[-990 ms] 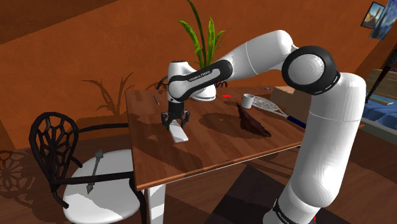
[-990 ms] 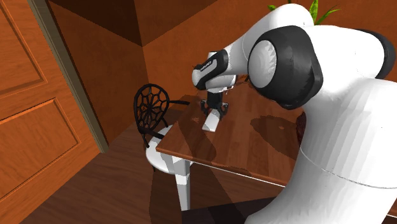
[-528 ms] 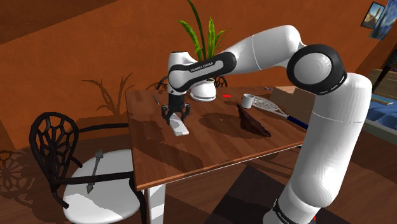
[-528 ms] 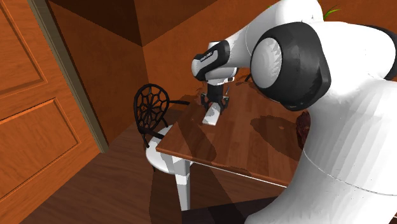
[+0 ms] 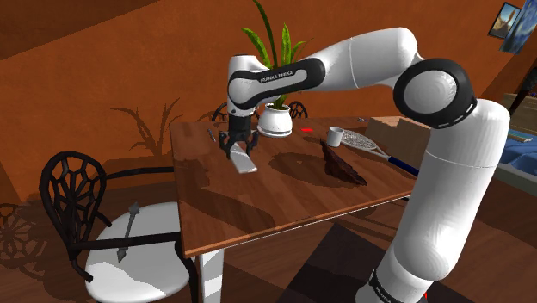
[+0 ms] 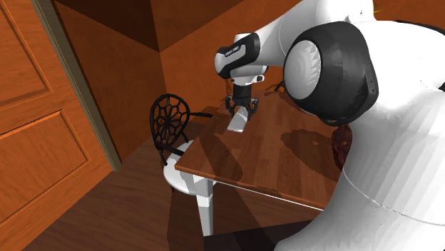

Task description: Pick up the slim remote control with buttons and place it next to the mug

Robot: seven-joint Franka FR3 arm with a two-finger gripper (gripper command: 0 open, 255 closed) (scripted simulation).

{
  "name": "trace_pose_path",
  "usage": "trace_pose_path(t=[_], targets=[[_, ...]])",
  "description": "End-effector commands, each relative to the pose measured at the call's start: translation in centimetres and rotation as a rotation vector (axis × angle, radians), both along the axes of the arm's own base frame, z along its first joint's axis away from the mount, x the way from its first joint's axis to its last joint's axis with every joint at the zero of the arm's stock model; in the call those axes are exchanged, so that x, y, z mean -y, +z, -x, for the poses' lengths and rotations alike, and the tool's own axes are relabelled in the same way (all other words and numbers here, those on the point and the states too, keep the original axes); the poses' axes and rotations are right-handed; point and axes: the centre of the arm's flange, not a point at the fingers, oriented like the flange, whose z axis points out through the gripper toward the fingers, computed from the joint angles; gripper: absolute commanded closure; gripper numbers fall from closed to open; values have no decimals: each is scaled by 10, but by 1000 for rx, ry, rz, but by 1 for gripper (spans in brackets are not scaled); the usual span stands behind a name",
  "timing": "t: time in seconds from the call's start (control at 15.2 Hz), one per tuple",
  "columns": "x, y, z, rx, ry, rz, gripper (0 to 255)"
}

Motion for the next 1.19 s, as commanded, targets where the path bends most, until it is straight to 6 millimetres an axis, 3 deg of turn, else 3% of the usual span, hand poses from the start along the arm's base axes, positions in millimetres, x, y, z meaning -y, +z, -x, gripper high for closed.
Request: trace_pose_path(t=[0.0, 0.46, 1.12], targets=[[-1, 11, 1, 0, 0, 0, 255], [-1, 46, 1, 0, 0, 0, 255], [127, 46, 31, 0, 0, 0, 255]])
